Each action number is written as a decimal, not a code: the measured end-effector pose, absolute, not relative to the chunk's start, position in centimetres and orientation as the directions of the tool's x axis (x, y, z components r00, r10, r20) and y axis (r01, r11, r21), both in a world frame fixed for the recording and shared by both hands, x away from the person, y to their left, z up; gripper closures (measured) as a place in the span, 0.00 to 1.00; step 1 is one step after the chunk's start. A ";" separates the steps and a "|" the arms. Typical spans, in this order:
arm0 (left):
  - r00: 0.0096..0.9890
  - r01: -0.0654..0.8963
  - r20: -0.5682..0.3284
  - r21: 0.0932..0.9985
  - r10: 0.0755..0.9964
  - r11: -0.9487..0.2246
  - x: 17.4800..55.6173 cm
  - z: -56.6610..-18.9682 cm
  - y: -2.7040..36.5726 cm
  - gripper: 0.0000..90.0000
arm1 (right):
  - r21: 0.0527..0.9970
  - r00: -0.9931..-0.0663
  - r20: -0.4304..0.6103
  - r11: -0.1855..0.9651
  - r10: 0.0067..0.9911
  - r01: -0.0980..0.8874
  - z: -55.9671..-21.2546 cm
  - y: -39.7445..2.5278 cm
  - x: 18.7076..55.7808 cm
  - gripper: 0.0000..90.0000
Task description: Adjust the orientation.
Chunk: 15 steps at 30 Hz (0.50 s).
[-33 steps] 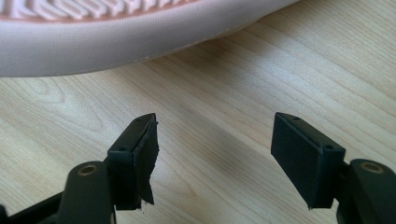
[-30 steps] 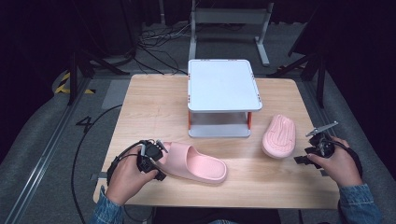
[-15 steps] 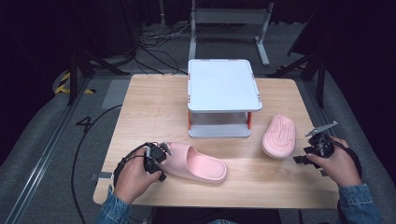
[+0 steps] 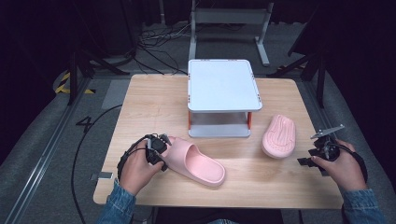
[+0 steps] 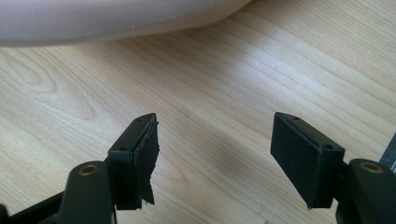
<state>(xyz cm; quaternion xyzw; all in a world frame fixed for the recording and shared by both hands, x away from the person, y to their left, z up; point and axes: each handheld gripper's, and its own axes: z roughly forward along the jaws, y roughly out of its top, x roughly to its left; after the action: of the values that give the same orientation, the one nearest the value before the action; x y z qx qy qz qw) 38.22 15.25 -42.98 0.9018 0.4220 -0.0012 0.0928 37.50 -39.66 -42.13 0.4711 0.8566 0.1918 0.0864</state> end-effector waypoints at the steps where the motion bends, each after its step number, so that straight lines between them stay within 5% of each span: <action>1: 0.646 0.759 -0.073 0.174 0.760 -0.628 38.5 -43.0 15.2 0.64 | 0.410 -0.535 0.033 0.477 0.844 0.777 -42.1 -39.7 37.4 0.37; 12: 0.640 0.762 -0.063 0.185 0.766 -0.621 41.2 -42.8 14.4 0.60 | 0.406 -0.517 0.031 0.462 0.855 0.788 -42.4 -40.5 36.7 0.37; 15: 0.620 0.774 -0.058 0.209 0.783 -0.598 40.5 -42.6 14.5 0.42 | 0.409 -0.521 0.029 0.465 0.853 0.785 -42.3 -40.4 36.7 0.36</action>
<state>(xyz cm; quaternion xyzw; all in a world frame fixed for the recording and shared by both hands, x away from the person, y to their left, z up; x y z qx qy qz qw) 40.51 14.49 -42.58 0.8936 0.4355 0.0199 0.1072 36.66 -40.45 -42.33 0.4813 0.8511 0.1895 0.0900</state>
